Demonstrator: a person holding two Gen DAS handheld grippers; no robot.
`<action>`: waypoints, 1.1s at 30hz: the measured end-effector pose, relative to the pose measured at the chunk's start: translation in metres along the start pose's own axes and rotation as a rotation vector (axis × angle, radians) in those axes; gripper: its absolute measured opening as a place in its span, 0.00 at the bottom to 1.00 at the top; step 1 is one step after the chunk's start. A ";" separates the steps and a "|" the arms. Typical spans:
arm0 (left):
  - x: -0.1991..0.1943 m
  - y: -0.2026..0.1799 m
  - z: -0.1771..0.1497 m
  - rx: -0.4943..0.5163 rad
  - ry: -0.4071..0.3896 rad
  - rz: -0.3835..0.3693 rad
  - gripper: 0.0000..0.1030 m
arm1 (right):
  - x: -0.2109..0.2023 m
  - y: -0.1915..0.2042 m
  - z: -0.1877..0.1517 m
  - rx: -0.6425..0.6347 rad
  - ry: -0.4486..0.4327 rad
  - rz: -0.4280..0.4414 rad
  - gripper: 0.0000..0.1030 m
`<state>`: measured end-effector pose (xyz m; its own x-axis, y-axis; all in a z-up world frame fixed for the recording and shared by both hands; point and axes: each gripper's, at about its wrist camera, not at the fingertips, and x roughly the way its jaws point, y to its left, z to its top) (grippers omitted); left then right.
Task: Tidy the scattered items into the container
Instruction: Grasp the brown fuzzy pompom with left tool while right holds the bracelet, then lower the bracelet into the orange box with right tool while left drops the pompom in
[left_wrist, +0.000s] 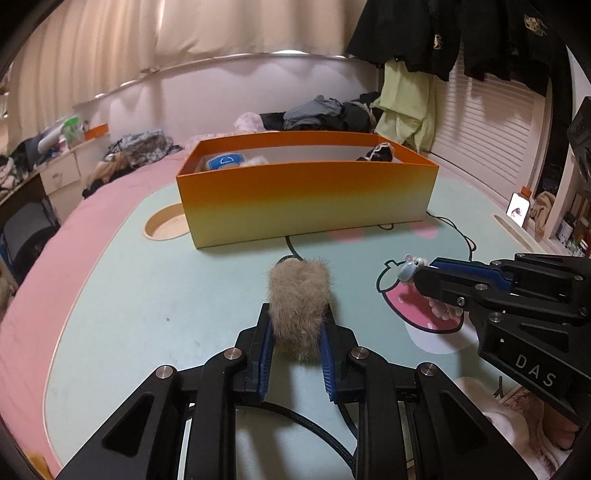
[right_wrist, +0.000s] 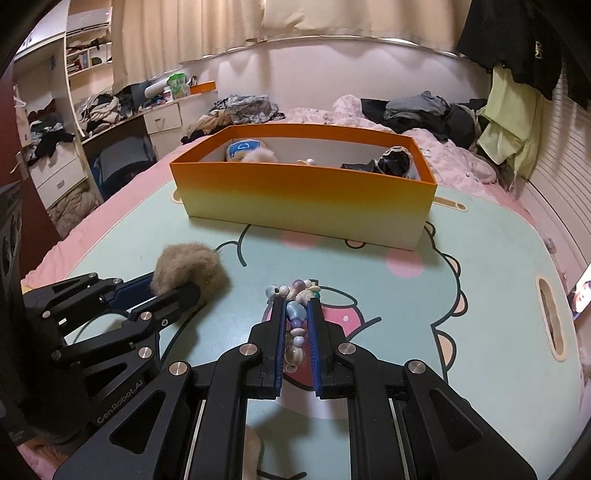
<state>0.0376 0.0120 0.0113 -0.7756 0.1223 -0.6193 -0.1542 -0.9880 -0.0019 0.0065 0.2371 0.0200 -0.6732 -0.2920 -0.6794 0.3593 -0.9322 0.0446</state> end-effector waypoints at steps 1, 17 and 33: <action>0.000 0.000 0.000 0.002 -0.001 0.001 0.21 | 0.000 0.001 0.000 -0.002 0.001 -0.001 0.12; 0.000 0.000 -0.004 0.012 -0.001 0.006 0.21 | 0.002 0.001 0.001 0.010 0.010 0.008 0.12; -0.021 0.021 0.062 -0.031 -0.074 -0.059 0.21 | -0.019 -0.013 0.054 0.049 -0.058 0.103 0.12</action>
<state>0.0129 -0.0058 0.0727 -0.8092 0.1862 -0.5573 -0.1830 -0.9812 -0.0620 -0.0208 0.2434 0.0717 -0.6711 -0.3974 -0.6258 0.3974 -0.9055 0.1489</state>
